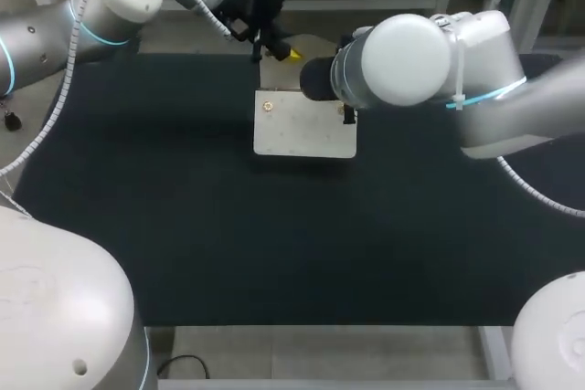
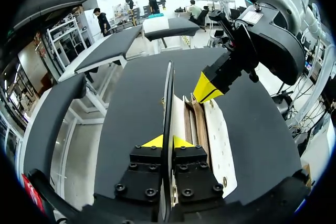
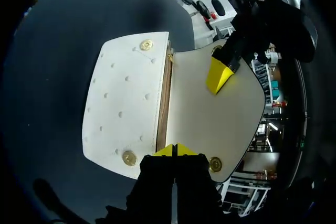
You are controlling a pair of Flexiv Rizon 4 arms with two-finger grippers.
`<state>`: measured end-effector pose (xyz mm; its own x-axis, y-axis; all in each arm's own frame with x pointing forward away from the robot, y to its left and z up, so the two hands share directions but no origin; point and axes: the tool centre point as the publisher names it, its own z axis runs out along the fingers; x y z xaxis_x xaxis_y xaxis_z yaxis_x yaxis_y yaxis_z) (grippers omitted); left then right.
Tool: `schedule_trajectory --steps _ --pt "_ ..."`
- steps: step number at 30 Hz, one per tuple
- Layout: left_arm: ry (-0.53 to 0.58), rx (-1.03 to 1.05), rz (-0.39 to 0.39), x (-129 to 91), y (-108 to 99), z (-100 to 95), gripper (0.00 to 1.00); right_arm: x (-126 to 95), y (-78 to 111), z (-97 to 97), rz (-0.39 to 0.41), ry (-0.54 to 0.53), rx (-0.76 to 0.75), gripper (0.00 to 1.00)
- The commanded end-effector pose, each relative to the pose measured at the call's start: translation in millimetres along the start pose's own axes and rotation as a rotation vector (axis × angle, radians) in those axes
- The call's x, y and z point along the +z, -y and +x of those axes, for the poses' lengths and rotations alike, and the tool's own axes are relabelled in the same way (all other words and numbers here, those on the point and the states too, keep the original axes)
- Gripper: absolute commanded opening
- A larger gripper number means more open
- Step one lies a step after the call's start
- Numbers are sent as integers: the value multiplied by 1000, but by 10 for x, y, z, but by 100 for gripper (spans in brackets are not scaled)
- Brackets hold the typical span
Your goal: Pick up the bag, open it, inspect its contents, close it, and place it on the opposite side
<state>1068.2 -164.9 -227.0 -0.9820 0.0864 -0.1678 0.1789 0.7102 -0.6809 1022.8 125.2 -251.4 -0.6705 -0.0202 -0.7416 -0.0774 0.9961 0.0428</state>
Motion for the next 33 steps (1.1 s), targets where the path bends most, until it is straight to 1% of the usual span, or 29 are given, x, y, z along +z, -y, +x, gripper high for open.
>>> schedule_trajectory --steps 1,8,15,22,26,33 --pt "-5 -4 3 7 11 -8 0 87 -42 -6 13 -5 1 0" --pt "4 -23 20 -14 9 16 0 241 -50 -24 54 -36 32 0" --pt "13 -30 38 -39 -4 43 0 323 -80 -27 60 -70 54 0" --pt "8 -36 51 -18 -11 60 0 415 -108 -30 65 -87 51 0" --pt "24 -50 58 -49 -18 43 0 416 -89 0 70 -98 51 0" --pt "37 -88 72 -61 -36 -15 0 372 -64 132 67 -118 58 0"
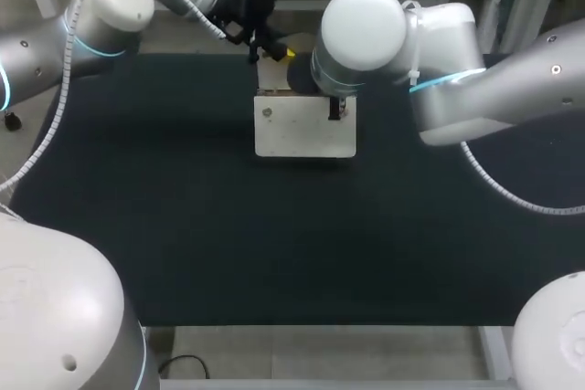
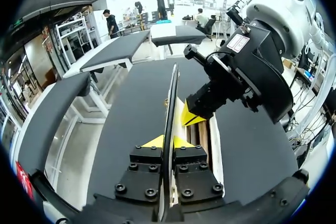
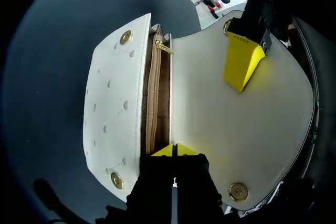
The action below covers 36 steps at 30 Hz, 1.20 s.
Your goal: Pick up the bag, open it, inspect its contents, close it, and place it on the opposite side
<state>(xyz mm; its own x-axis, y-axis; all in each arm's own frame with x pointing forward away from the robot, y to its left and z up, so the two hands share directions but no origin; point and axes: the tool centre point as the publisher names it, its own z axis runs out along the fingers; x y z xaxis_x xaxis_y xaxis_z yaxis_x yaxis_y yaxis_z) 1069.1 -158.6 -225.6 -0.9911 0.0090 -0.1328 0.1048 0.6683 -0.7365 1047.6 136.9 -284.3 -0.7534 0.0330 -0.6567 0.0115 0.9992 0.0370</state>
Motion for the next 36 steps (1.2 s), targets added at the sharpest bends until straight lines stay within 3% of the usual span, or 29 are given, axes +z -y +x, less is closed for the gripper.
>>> schedule_trajectory --steps 1,19,36 --pt "7 -13 9 -8 0 -16 0 -42 30 76 0 -3 -1 0" --pt "18 -40 32 -32 49 -30 0 -95 -7 301 -16 -21 -6 0" --pt "-22 -9 39 -44 100 71 0 59 -19 142 2 13 -6 0"
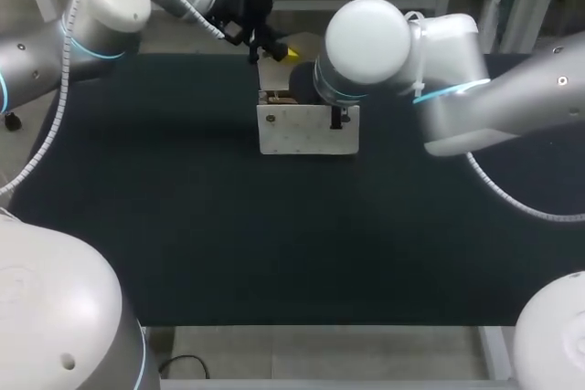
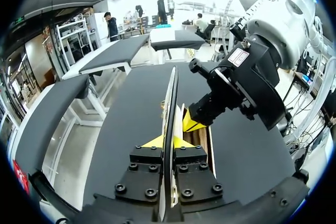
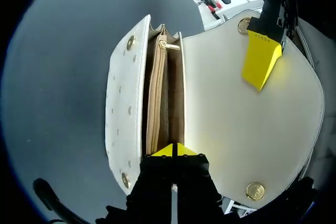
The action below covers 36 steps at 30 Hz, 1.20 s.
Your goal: Pick up the bag, open it, inspect its contents, close it, and place it on the opposite side
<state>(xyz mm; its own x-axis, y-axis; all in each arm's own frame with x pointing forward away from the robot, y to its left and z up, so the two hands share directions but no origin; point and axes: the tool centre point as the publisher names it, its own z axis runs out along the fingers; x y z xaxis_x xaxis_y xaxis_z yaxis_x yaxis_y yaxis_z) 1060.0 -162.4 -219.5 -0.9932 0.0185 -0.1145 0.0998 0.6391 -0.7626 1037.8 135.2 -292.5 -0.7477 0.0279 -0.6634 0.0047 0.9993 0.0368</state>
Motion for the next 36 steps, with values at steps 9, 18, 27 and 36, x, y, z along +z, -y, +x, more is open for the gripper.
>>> schedule_trajectory --steps 9,18,27,36 --pt "-22 -30 31 -32 -10 -19 0 141 -71 211 3 -63 -16 0" --pt "-53 -43 34 -41 -5 -22 0 96 -46 321 18 -92 -11 0" --pt "-115 -38 43 -20 8 47 0 204 -19 360 33 -117 4 5" --pt "-124 -50 28 23 -25 22 0 287 -53 273 21 -105 10 21"
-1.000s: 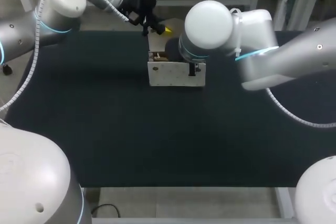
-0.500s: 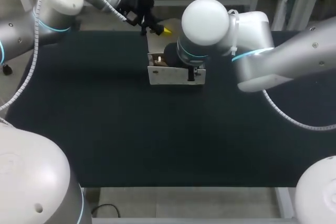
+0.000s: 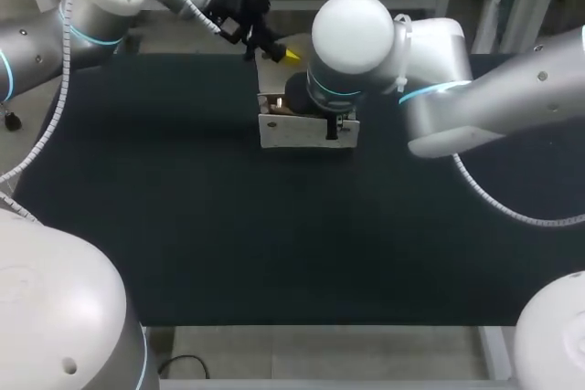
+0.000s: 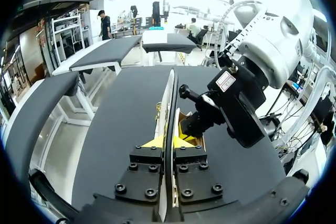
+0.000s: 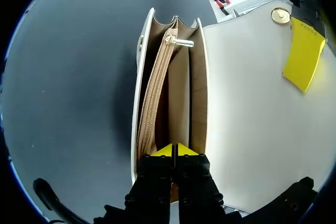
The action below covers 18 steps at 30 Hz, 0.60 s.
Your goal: Pick up the bag, open it, inspect its contents, close it, and place it on the opposite side
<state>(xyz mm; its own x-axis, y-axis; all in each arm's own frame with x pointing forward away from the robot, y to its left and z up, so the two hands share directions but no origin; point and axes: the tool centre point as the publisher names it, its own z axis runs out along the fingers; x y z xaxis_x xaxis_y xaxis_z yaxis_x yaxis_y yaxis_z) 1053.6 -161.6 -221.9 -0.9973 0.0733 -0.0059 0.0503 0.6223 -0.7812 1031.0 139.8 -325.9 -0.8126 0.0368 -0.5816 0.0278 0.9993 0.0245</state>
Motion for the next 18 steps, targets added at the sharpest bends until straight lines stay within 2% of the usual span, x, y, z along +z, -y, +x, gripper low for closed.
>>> schedule_trajectory --steps 1,3,4,5,18 --pt "-13 1 3 10 -5 -44 0 92 -24 -10 -5 -9 -1 33" --pt "-13 4 4 3 1 -37 0 124 -26 -10 -8 -22 0 56" --pt "-13 5 4 -1 3 -33 0 138 -27 -8 -7 -28 0 84" --pt "-12 7 4 -3 5 -30 0 150 -28 -6 -10 -35 0 100" --pt "-13 18 2 -9 3 -3 0 250 -32 19 -5 -81 -5 100"
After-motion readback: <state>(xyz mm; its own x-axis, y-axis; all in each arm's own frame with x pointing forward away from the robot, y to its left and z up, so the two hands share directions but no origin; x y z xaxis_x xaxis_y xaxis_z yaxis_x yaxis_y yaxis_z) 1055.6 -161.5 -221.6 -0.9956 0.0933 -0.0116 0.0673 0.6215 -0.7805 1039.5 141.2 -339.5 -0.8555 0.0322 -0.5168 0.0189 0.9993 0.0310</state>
